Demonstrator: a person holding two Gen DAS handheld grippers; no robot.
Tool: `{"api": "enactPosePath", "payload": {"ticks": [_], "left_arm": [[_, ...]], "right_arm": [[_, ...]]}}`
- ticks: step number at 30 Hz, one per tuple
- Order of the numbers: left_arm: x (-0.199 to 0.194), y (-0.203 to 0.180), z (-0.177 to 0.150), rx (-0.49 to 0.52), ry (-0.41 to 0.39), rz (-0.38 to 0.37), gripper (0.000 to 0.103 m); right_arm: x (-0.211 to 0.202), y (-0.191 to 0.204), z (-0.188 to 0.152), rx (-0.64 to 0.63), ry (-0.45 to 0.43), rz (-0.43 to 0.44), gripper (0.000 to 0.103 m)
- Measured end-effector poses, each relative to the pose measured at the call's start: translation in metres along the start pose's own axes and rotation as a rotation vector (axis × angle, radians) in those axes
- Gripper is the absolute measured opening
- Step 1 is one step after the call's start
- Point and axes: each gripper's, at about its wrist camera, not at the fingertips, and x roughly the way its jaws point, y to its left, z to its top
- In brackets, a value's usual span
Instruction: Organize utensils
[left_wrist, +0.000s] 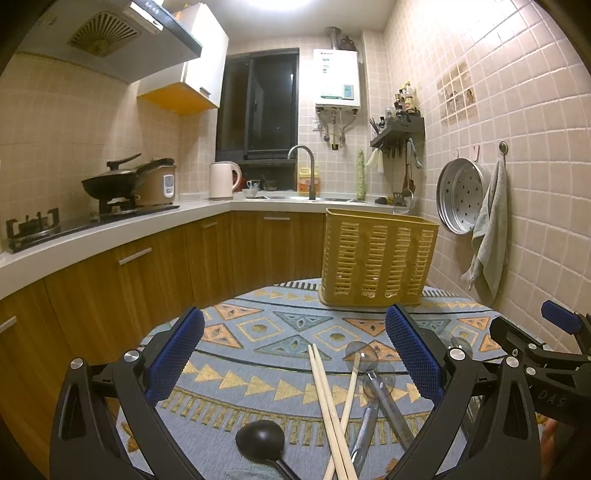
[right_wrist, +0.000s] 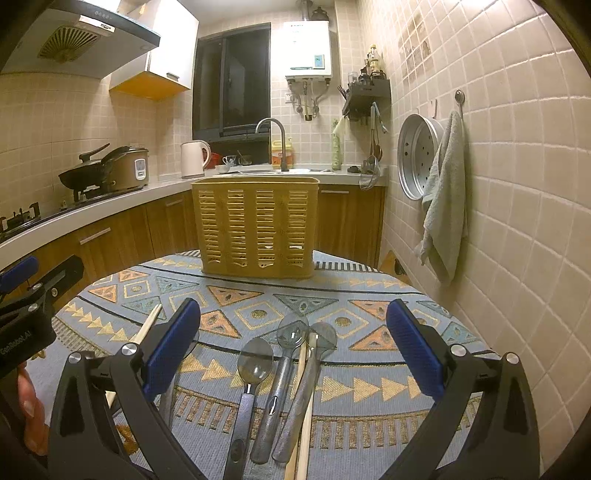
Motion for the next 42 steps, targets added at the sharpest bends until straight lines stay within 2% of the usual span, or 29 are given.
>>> {"api": "enactPosePath", "payload": {"ticks": [42], "left_arm": [[-0.0005, -0.0018, 0.0003, 0.004, 0.001, 0.001, 0.095]], "right_arm": [[0.0022, -0.0016, -0.0005, 0.014, 0.006, 0.007, 0.097]]}}
